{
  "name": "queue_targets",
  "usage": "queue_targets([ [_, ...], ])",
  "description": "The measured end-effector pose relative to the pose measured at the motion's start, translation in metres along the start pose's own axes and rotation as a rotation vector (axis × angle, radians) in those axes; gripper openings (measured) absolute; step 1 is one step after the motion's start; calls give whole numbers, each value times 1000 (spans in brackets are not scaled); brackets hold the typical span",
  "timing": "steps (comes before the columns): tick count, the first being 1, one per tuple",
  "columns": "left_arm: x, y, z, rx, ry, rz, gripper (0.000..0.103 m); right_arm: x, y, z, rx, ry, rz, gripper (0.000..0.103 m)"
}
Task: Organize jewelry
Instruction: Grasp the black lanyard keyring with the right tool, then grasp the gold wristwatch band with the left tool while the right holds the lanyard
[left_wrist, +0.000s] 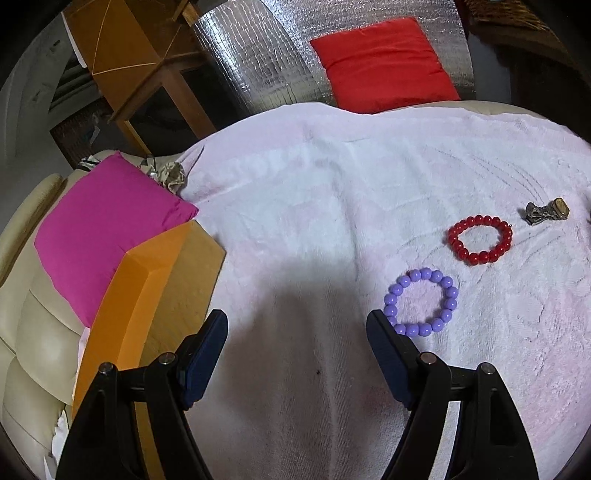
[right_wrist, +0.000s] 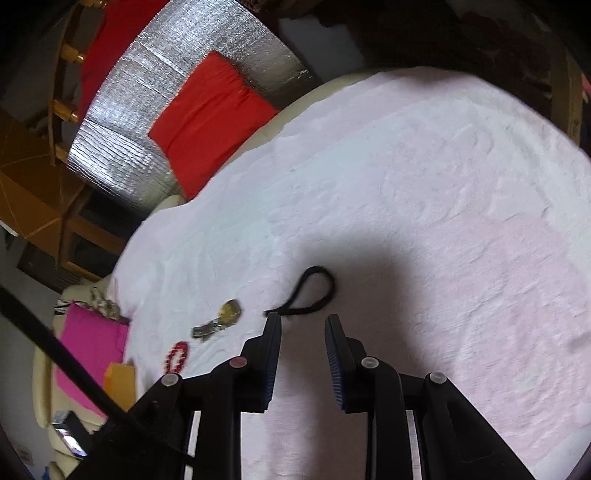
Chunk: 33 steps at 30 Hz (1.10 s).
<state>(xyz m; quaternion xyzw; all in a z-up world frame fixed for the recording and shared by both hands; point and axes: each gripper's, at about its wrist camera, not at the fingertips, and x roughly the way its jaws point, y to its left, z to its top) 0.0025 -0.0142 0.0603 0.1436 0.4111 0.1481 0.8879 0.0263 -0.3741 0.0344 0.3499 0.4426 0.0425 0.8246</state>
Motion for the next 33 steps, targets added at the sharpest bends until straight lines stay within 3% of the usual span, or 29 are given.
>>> queue_targets([
  [6,-2,-5,-1,17,-8,-23,78,6,15,-8,-23,9,17,28],
  [13,-1,-4,2,-1,-7,-37,78,8,-11,4,46,-20,-26,28],
  [21,-4,-28,3,52,-26,-56,78,26,-22,21,77,-47,-46,28],
  [30,-12,-39,6,56,-71,-76,78,53,-7,24,-22,-43,-179,28],
  [33,-16,-43,9,56,-100,-109,78,60,5,23,-115,-67,-264,13],
])
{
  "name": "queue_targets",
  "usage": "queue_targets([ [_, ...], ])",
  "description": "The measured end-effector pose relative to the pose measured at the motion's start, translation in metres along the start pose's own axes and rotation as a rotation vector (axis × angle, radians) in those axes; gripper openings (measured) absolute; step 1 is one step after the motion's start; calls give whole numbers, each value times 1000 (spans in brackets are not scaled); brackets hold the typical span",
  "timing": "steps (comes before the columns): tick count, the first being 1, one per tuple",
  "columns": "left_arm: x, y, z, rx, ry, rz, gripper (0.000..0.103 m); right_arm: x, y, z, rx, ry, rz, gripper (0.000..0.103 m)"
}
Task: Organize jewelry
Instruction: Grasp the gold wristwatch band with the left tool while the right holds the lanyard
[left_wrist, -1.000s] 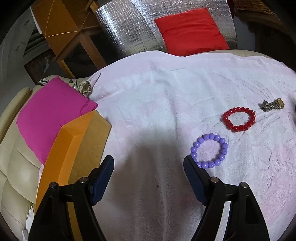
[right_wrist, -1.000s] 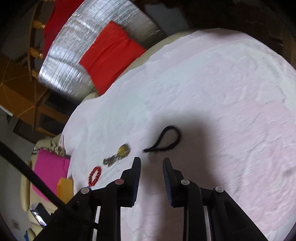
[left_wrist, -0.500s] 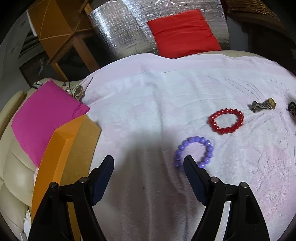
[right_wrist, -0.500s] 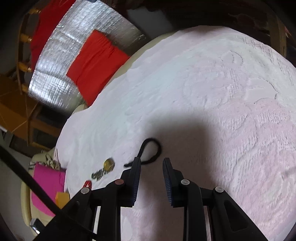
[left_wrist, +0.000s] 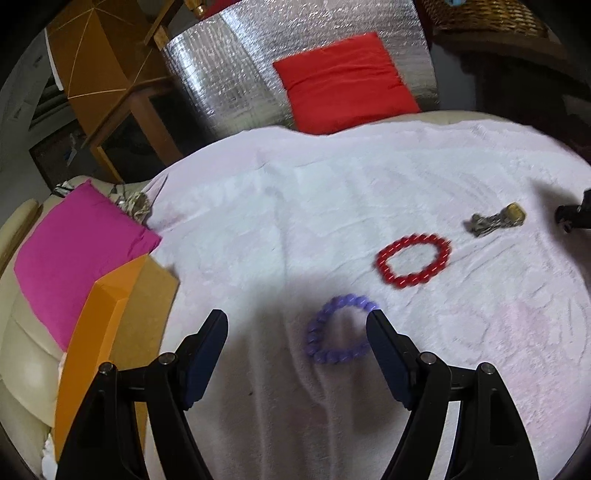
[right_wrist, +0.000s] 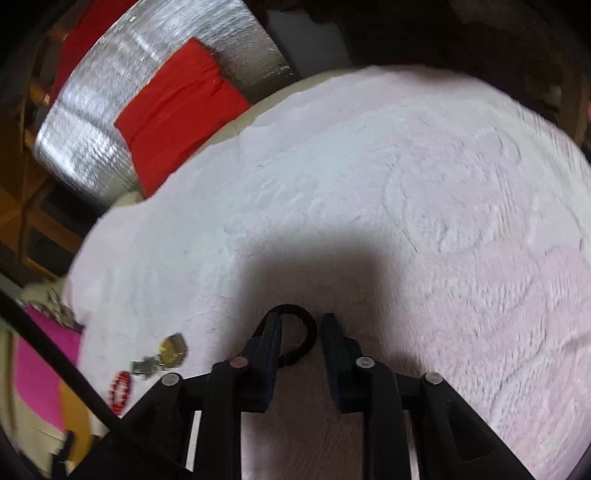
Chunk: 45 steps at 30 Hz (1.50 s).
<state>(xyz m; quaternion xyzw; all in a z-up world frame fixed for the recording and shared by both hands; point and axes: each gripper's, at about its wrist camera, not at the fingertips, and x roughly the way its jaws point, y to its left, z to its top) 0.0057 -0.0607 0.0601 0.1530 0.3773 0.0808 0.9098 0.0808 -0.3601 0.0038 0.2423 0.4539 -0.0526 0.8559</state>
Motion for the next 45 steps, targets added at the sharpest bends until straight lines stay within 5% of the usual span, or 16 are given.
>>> queue_targets([
  [1,0,-2,2,4,-12,-13,78,0,1,-1,-21,-10,-24,7],
  [11,16,-29,44,-22,-94,-312,78,-24,-15,2,68,-41,32,6],
  [15,22,-55,64,50,-112,-394,78,-28,-16,5,69,-55,43,6],
  [25,50,-93,81,138,-45,-559,78,-32,-24,6,116,-62,65,6],
  [29,61,-99,79,143,10,-623,53,-32,-26,8,124,-60,67,6],
  [34,59,-110,72,179,16,-652,42,-31,-25,9,132,-63,68,6],
  [39,47,-112,67,191,53,-725,17,-38,-24,10,132,-78,78,6],
  [45,23,-126,58,250,67,-775,16,-42,-25,9,139,-85,83,6],
])
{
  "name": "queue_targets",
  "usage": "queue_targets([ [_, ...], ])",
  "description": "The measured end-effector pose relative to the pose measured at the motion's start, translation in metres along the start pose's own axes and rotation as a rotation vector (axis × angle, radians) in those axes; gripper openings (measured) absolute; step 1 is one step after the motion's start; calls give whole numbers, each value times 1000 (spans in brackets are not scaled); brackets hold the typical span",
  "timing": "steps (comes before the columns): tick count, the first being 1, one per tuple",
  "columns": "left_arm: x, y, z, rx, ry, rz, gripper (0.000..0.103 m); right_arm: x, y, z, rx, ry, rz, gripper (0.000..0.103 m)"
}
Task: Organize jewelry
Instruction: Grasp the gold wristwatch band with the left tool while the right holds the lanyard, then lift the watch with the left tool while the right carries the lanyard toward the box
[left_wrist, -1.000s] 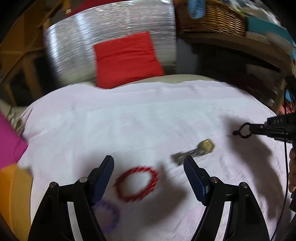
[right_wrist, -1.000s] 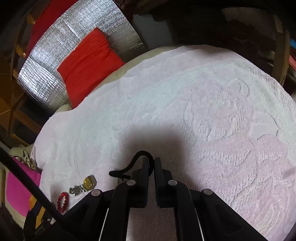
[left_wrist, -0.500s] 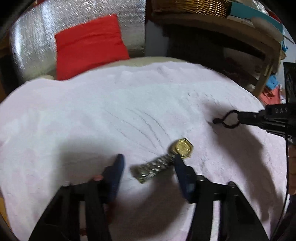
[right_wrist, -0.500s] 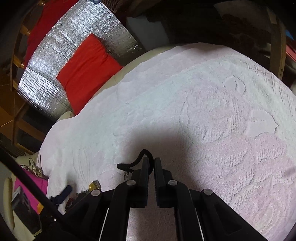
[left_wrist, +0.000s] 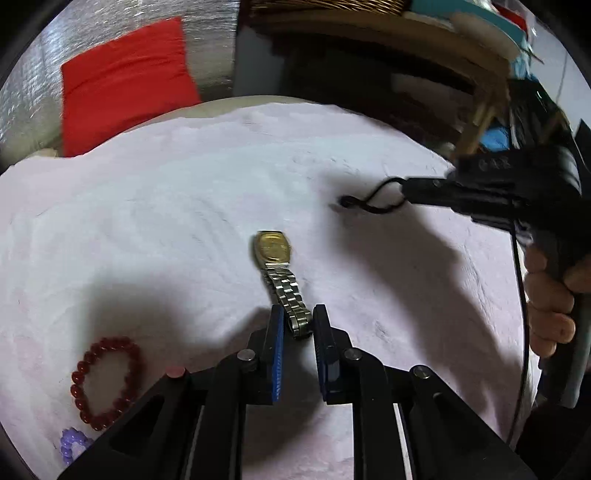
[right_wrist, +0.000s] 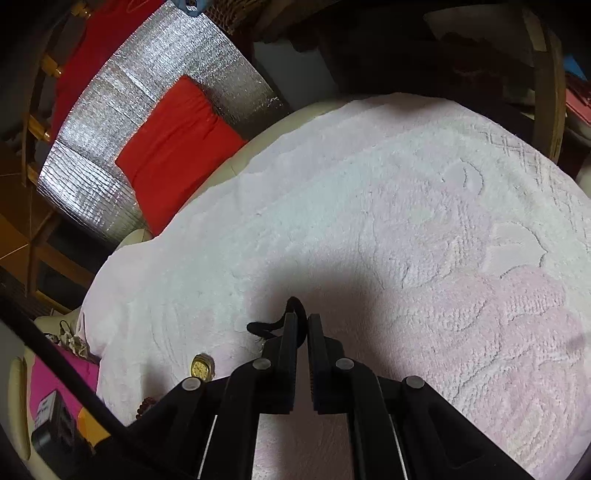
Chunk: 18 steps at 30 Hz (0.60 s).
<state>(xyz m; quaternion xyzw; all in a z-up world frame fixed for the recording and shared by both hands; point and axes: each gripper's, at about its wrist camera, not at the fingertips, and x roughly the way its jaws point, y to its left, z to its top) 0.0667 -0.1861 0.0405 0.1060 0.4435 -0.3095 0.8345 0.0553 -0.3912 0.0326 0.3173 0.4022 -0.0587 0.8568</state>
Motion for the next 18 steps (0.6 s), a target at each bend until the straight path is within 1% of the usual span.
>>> queue_targets([
  [1,2,-3,0,11,2,32,18,0,0,0,0,1,2,6],
  [2,4,-5,0,18,5,50,22,0,1,-1,-2,2,1,6],
  [4,3,-6,1,10,-4,54,38,0,1,-2,-9,8,2,6],
  [5,4,-7,2,2,-7,88,64,1,1,-2,-13,10,0,6],
  [6,5,-8,2,2,-12,124,78,1,1,-2,-10,15,-6,6],
  [7,7,-11,2,11,-22,149,78,2,0,-2,-11,17,-9,6],
  [8,10,-13,3,17,-19,148,78,3,-1,-1,-8,21,-9,6],
  [10,17,-10,1,-5,-11,146,77,6,-5,-1,1,30,-13,6],
  [11,16,-8,2,-7,-28,143,69,7,-6,0,4,35,-14,6],
  [12,15,-9,3,-3,-35,142,50,9,-8,0,9,40,-15,6],
  [13,13,-8,5,-1,-41,136,40,9,-9,1,10,42,-16,6],
  [14,11,-6,7,-13,-45,117,24,9,-10,2,10,42,-18,6],
  [15,11,-4,7,-24,-48,114,18,9,-10,2,8,41,-19,6],
  [16,11,-2,7,-30,-48,120,16,9,-10,2,8,39,-19,6],
  [18,9,-1,6,-49,-50,108,15,8,-9,2,5,37,-20,6],
])
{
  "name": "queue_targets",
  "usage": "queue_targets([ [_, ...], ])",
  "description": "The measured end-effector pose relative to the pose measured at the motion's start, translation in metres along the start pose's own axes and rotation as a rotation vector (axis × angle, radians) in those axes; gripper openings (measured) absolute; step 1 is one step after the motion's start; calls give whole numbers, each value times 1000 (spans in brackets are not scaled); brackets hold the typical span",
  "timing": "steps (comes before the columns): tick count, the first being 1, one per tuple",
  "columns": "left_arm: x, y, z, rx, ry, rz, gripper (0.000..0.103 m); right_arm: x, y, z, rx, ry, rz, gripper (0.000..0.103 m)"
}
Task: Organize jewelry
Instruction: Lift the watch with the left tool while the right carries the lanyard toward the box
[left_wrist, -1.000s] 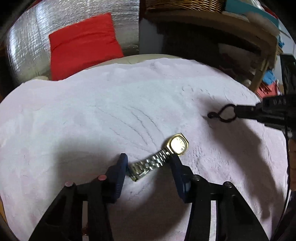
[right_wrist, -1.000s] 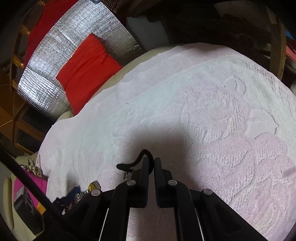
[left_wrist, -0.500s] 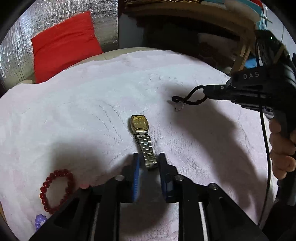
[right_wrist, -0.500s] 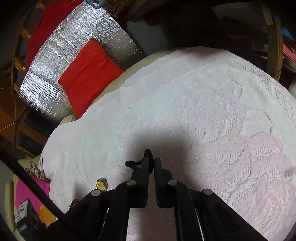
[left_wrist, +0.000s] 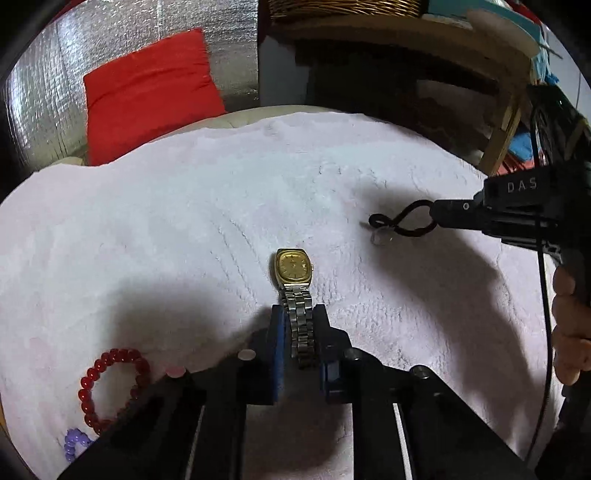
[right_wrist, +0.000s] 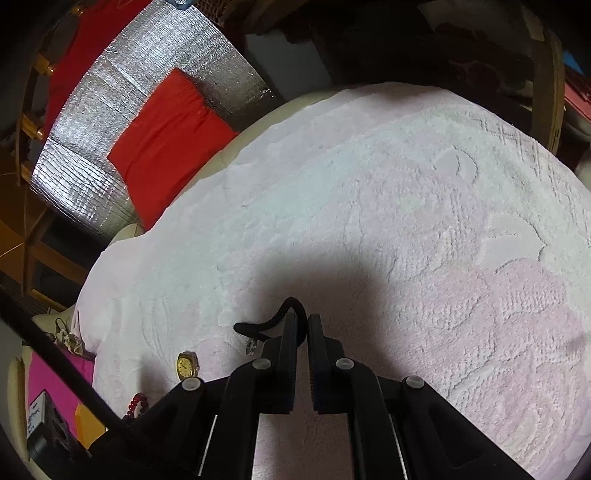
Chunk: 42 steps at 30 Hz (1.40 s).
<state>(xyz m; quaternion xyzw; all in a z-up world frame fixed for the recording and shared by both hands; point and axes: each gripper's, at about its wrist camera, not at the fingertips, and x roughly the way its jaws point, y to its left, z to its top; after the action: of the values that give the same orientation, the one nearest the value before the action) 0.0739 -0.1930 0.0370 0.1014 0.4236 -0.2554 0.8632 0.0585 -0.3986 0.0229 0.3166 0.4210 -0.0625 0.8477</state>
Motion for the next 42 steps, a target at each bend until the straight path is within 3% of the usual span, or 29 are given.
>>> queue_targets([
  [14,-46,13,7,-166,-50,-155,13,-24,19,-4,-34,-45,73,6],
  [21,-86,14,4,-186,-100,-155,13,-41,40,-11,-93,-75,136,6],
  [31,-124,25,-8,-190,-148,-164,12,-20,6,1,-23,30,26,10],
  [38,-154,35,-12,-192,-191,-162,12,4,4,1,-74,77,-38,11],
  [42,-165,42,-14,-205,-204,-150,12,11,9,-2,-104,87,-78,24],
])
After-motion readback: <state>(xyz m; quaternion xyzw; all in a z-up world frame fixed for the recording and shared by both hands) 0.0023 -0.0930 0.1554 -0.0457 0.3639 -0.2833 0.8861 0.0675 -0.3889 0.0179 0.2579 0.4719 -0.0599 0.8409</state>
